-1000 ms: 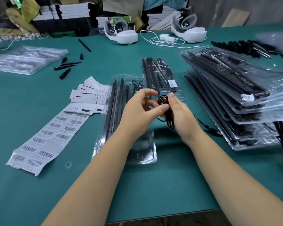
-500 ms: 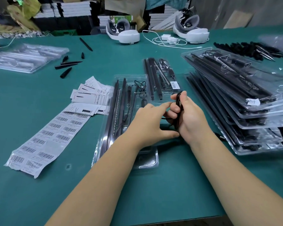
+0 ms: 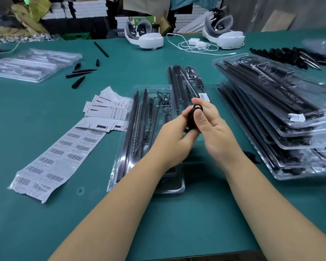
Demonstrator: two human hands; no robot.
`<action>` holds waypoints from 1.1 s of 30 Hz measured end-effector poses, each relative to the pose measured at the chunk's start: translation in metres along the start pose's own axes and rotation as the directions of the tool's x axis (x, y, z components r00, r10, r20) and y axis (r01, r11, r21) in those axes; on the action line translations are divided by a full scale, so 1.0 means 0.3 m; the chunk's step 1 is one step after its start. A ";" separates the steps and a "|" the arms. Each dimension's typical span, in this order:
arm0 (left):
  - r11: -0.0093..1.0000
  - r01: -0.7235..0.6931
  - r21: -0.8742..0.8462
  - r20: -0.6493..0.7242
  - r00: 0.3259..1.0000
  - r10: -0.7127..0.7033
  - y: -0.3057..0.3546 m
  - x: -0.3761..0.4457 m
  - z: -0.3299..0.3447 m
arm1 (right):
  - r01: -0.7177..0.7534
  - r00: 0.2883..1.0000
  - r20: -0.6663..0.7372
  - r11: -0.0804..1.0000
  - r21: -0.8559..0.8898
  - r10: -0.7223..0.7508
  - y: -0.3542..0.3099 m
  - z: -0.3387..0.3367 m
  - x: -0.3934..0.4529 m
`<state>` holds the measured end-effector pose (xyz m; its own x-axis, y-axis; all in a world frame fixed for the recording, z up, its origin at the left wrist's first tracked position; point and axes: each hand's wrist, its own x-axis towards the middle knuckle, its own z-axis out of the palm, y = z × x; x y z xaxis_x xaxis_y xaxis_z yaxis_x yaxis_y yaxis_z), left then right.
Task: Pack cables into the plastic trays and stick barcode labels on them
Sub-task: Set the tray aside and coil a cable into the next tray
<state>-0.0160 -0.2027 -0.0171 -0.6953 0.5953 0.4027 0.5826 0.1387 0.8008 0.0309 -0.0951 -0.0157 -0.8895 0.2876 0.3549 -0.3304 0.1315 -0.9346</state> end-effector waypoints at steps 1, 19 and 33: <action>0.989 0.086 -0.117 -0.017 0.996 -0.088 0.004 0.008 -0.002 | -0.023 0.998 0.055 0.999 0.037 0.021 -0.002 -0.011 0.002; 0.453 0.326 -0.830 -0.035 0.780 -0.625 -0.048 0.089 -0.074 | -0.111 0.915 0.199 0.694 -0.711 0.351 -0.038 -0.079 -0.015; 0.942 0.251 -0.224 0.152 0.963 -0.221 -0.017 0.038 -0.041 | 0.045 0.970 -0.166 0.805 -0.591 -0.176 -0.012 -0.040 -0.019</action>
<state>-0.0320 -0.2063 -0.0110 -0.7344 0.6633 0.1439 0.2795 0.1024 0.9547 0.0409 -0.0859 -0.0140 -0.7526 0.4131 0.5128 -0.1197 0.6799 -0.7235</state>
